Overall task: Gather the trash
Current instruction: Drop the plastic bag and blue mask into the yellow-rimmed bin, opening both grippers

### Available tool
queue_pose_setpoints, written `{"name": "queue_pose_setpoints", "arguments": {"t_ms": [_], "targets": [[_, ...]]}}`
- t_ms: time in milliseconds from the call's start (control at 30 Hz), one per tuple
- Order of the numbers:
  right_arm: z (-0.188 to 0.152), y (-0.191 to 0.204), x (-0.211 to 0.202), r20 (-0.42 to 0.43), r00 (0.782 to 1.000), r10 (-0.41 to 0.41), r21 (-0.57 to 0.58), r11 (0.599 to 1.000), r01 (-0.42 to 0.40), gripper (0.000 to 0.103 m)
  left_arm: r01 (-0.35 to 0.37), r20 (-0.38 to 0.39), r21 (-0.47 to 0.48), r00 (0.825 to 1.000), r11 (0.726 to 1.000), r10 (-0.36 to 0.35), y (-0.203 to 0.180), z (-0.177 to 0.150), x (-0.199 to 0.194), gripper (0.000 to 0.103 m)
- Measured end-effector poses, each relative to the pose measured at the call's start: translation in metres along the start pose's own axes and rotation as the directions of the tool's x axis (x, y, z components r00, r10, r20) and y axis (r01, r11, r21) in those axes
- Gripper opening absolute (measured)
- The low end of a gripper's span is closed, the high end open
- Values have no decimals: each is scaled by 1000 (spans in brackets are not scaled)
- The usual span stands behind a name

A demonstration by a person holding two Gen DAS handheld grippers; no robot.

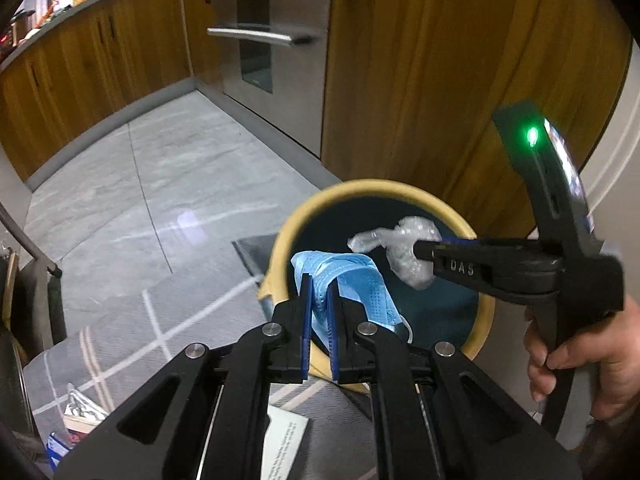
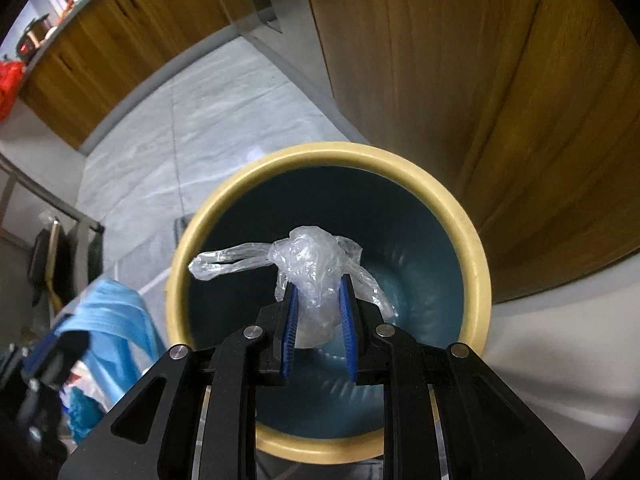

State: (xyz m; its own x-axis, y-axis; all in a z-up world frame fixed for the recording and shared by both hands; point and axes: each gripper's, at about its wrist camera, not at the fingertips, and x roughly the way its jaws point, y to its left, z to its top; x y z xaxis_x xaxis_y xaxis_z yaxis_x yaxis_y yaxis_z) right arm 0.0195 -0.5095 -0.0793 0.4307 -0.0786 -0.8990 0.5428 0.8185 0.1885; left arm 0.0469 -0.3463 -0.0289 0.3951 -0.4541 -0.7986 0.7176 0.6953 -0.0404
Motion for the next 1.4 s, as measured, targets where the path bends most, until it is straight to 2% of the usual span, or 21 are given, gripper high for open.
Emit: {"name": "queue_pose_setpoints", "arguments": {"t_ms": [200,300,433,533,600,667,733,800,833,867,967,1100,1233,1333,1400], "targets": [[0,-2,4,-4,1000,-17,14,1000,17,26,19,-24,18,1000,1000,-18,-4,-9,18,7],[2,1,6,-5,1000,-17,7,1000,17,32,30,-37,11,999,999,-30,-2,-12,23,9],[3,9,5,11,1000,-23,-16,1000,23,47,27,-34,4,999,1000,-27,1,-13,23,22],[4,11,4,27,999,-26,-20,999,27,51,22,-29,-10,999,1000,-22,4,-13,17,25],[3,11,3,35,999,-33,-22,999,33,54,21,-19,-29,1000,999,-22,7,-14,11,34],[2,14,1,48,998,-39,-37,998,41,58,14,-3,-39,1000,999,-15,10,-16,2,50],[1,18,-2,58,997,-45,-51,998,48,62,-1,12,-53,1000,999,1,15,-18,-7,53],[1,17,-7,73,996,-42,-62,997,47,74,-10,17,-70,1000,998,11,19,-20,-16,59],[0,19,-11,90,995,-37,-69,997,43,83,-25,25,-82,999,996,27,23,-22,-23,68],[0,22,-13,104,994,-31,-73,997,38,87,-39,39,-94,998,995,42,27,-24,-31,76],[0,30,-22,149,989,-22,-100,994,37,93,-73,80,-136,993,988,85,40,-30,-56,88],[-4,42,-35,190,982,-17,-156,987,48,94,-123,99,-193,985,973,144,61,-42,-85,93],[-9,58,-53,235,972,17,-200,979,31,96,-192,101,-203,971,960,216,77,-54,-107,94],[-15,73,-67,274,961,34,-219,975,28,96,-242,95,-205,960,948,265,93,-66,-126,95],[-20,83,-76,294,954,58,-232,973,12,97,-289,96,-212,944,933,315,106,-74,-142,97]]}}
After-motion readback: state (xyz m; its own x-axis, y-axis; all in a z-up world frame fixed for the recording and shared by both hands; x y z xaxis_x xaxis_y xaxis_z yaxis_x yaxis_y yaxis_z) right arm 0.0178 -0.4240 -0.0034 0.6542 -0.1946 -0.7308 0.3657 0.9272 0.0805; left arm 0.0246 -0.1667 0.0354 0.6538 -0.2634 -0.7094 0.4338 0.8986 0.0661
